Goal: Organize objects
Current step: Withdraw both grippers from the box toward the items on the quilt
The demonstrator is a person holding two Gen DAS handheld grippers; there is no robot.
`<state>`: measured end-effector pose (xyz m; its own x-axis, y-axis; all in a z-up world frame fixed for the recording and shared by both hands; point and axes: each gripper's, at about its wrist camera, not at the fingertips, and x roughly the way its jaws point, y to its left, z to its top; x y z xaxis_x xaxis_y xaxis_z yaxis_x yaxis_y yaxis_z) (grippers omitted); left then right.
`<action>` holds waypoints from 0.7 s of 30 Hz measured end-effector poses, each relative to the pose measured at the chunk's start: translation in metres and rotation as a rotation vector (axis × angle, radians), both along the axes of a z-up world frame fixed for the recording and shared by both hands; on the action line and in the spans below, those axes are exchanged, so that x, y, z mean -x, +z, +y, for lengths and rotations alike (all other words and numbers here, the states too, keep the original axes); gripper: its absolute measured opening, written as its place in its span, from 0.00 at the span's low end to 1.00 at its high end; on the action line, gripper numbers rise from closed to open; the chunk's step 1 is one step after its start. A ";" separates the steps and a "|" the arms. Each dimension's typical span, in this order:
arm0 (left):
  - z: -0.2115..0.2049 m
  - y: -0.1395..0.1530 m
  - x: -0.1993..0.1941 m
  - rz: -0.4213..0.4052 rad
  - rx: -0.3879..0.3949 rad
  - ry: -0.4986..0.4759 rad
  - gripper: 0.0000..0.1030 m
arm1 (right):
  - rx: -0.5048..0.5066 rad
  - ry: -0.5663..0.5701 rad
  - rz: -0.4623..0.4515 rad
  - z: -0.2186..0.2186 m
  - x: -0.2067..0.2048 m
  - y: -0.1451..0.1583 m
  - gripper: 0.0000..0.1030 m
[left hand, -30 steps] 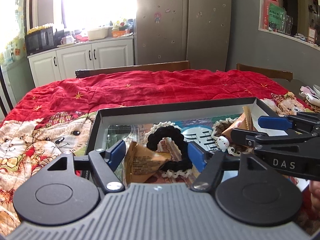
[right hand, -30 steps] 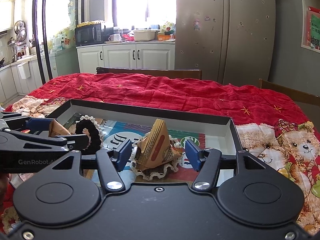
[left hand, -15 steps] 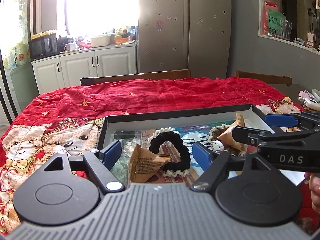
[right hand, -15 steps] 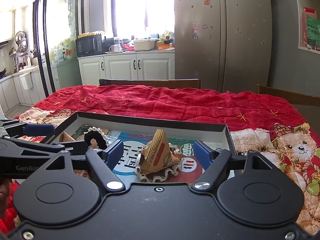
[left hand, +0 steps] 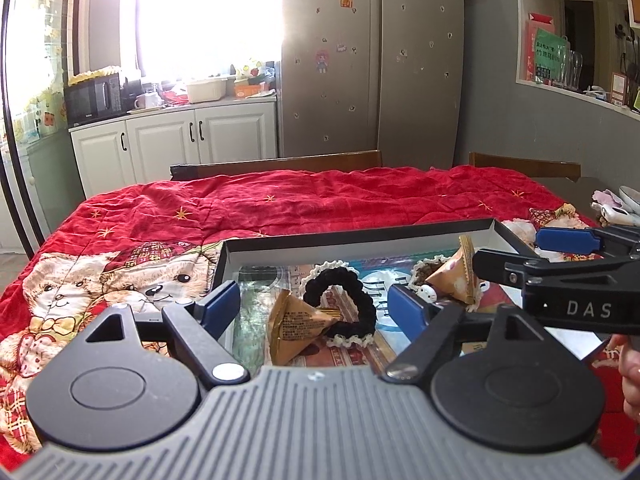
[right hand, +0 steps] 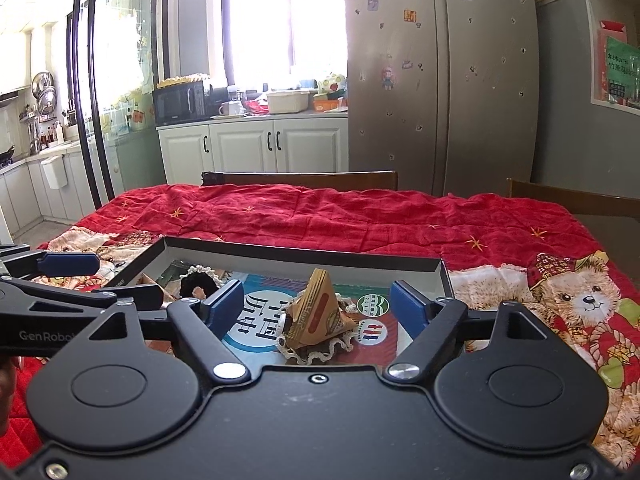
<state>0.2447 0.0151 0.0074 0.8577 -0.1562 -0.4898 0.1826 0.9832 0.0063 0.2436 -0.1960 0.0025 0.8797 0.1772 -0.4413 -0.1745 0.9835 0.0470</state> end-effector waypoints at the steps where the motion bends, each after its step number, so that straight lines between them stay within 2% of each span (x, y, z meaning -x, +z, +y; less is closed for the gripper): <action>1: 0.000 0.001 0.001 -0.002 0.000 0.002 0.85 | -0.001 0.001 -0.002 0.000 0.002 0.001 0.77; 21: 0.009 0.024 0.039 -0.030 0.016 -0.004 0.86 | 0.001 0.007 -0.031 -0.003 0.043 0.026 0.78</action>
<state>0.2057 0.0237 0.0317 0.8713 -0.1674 -0.4613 0.1868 0.9824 -0.0036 0.2004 -0.1993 0.0284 0.8919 0.1827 -0.4138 -0.1823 0.9824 0.0407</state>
